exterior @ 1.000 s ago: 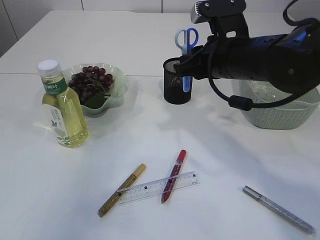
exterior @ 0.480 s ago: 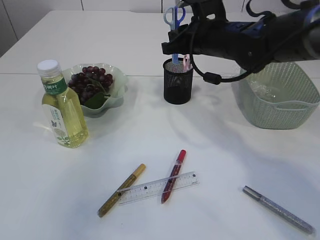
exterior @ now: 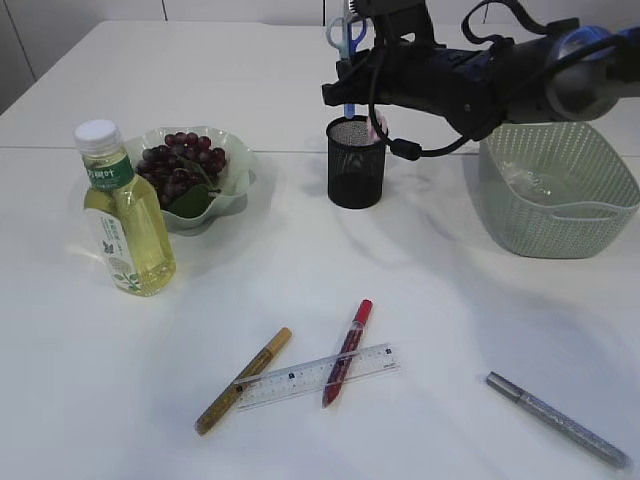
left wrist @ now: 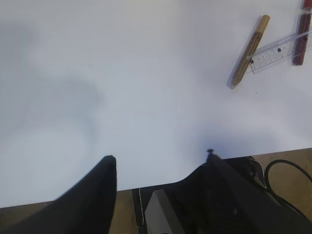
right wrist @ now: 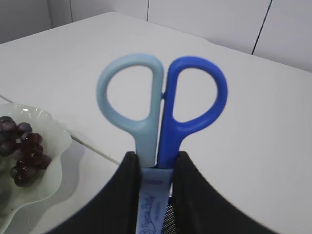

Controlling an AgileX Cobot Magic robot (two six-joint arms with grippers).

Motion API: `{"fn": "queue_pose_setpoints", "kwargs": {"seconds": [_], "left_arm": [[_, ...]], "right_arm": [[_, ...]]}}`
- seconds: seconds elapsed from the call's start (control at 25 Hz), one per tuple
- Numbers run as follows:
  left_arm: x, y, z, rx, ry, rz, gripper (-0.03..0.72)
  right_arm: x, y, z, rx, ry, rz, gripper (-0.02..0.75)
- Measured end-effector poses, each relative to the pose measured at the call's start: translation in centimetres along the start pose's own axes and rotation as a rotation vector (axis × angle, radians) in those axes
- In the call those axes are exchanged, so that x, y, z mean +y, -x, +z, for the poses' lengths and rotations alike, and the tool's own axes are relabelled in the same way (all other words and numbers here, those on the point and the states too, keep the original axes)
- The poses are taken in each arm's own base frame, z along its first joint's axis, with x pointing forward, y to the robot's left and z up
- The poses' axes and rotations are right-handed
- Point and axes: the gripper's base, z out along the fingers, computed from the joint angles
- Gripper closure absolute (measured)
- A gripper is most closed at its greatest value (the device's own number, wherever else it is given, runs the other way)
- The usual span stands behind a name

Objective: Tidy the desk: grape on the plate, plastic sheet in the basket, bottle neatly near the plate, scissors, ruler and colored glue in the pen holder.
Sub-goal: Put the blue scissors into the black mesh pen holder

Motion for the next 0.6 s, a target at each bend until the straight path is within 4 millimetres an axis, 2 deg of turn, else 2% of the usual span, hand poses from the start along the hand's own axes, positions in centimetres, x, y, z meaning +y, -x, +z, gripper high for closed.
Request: {"fn": "queue_pose_setpoints", "kwargs": {"seconds": [0.28,0.6], "left_arm": [[0.0,0.0,0.0,0.0,0.002,0.001,0.272],[0.0,0.0,0.0,0.0,0.002,0.001,0.272]], "right_arm": [[-0.3,-1.2,1.7,0.009,-0.007,-0.004,0.585],[-0.3,-2.3,2.1,0.036,-0.005,-0.003,0.585]]}}
